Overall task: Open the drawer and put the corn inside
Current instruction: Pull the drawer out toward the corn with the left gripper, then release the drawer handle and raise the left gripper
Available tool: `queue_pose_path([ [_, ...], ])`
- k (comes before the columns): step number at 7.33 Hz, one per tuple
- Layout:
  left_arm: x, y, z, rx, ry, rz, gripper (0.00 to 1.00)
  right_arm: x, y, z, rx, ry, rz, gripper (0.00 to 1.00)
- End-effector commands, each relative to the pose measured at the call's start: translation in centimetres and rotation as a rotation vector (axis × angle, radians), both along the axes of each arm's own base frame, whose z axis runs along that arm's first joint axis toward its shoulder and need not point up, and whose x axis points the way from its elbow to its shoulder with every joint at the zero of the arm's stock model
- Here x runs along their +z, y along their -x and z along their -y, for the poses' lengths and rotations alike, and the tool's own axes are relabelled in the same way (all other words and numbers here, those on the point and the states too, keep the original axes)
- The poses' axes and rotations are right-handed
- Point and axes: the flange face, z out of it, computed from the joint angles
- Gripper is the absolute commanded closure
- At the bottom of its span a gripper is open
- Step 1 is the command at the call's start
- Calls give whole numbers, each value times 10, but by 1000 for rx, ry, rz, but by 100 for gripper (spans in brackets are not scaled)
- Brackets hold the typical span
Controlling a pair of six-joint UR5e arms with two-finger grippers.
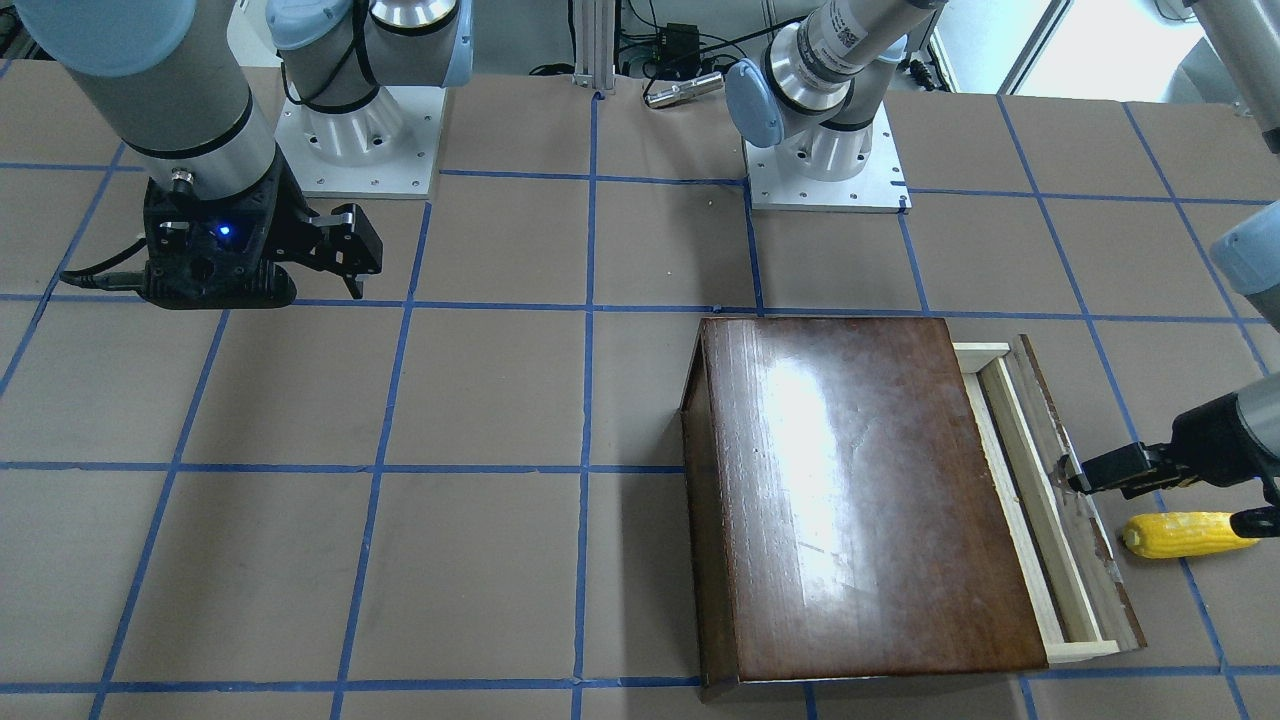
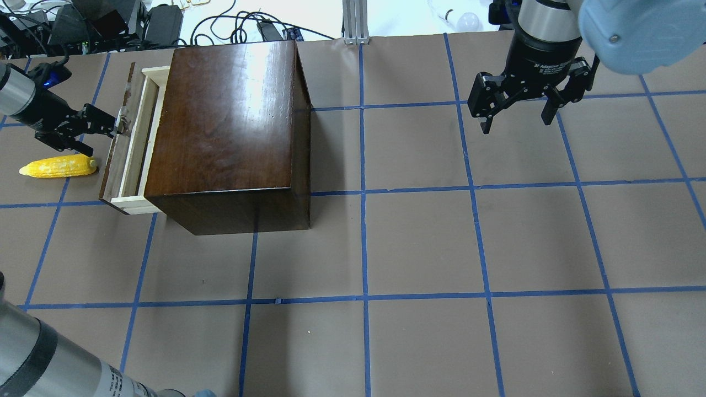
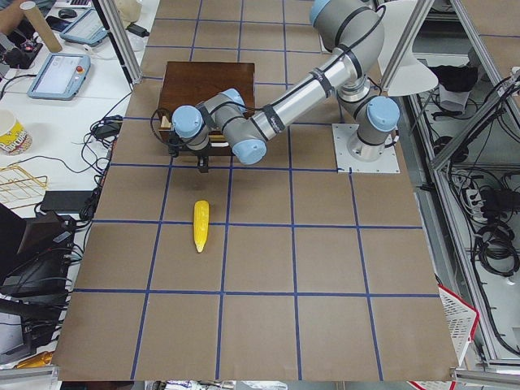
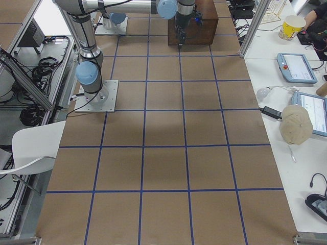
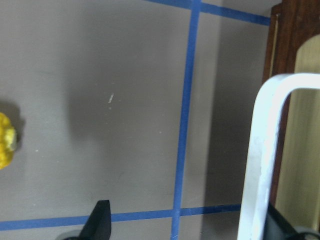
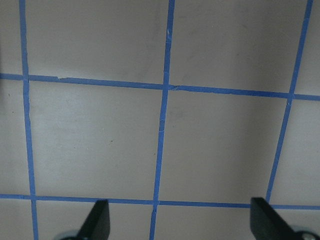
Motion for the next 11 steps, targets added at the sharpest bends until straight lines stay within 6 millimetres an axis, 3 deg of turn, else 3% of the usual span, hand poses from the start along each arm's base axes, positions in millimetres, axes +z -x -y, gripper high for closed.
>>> queue_pose_path([
  [1, 2, -10, -2, 7, 7, 3, 0, 0, -1, 0, 1, 0, 1, 0],
  [11, 4, -16, -4, 0, 14, 6, 0, 0, -1, 0, 1, 0, 0, 0],
])
